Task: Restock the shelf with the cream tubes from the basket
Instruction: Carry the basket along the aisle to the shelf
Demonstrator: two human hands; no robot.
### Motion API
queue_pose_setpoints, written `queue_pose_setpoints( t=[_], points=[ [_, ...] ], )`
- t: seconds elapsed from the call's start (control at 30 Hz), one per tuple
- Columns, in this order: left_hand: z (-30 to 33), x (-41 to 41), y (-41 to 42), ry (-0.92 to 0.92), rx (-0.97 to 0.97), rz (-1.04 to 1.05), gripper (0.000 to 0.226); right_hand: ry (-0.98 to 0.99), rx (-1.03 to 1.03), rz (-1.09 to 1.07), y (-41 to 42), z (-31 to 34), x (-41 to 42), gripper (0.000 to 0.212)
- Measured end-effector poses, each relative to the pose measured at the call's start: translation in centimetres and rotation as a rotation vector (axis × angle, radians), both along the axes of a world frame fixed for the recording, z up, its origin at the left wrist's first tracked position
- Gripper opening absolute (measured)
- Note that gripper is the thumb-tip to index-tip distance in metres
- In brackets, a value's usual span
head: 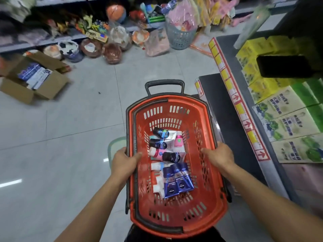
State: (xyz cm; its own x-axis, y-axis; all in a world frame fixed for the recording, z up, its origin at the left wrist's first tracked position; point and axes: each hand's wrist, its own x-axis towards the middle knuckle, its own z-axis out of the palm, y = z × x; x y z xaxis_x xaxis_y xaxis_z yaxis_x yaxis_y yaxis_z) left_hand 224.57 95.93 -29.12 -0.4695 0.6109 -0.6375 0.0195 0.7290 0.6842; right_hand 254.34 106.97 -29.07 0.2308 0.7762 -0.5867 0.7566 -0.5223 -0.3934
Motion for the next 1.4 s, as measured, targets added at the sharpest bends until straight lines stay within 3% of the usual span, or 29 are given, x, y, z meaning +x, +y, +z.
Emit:
queue_pose_setpoints(
  t=[0.13,0.3,0.43,0.53,0.6,0.73,0.83,1.27,1.4],
  points=[
    [-4.9,0.0,1.6,-0.143,-0.06,0.043,0.036,0.143,-0.09,-0.212,1.4,-5.1,-0.9,0.059],
    [-13.5,-0.1,3.3,-0.183,-0.121,0.027,0.033,0.126,-0.139,-0.354,3.1,-14.6,-1.5,0.033],
    [-21.6,0.4,4.0,-0.201,-0.162,0.067,0.063,0.136,-0.123,-0.408,4.2,-23.6,-2.0,0.012],
    [-27.5,1.2,4.5,-0.286,-0.187,0.092,0.048,0.152,-0.115,-0.397,4.4,-30.3,-1.8,0.031],
    [-30.9,1.7,4.9,-0.331,-0.192,0.099,0.039,0.142,-0.095,-0.425,4.5,-34.3,-1.5,0.029],
    [-36.4,1.9,5.5,-0.376,-0.19,0.069,0.041,0.085,-0.061,-0.441,5.2,-40.2,-1.3,0.038],
    [-39.9,2.0,6.1,-0.395,-0.186,0.061,0.043,0.09,-0.078,-0.429,6.0,-43.3,-0.8,0.028],
    [-47.2,2.1,7.0,-0.406,-0.193,-0.055,0.045,0.157,-0.09,-0.373,7.4,-50.5,0.1,0.049],
    [-47.6,1.8,7.4,-0.434,-0.215,-0.062,0.045,0.075,-0.087,-0.286,7.0,-51.1,0.3,0.063]
  ],
)
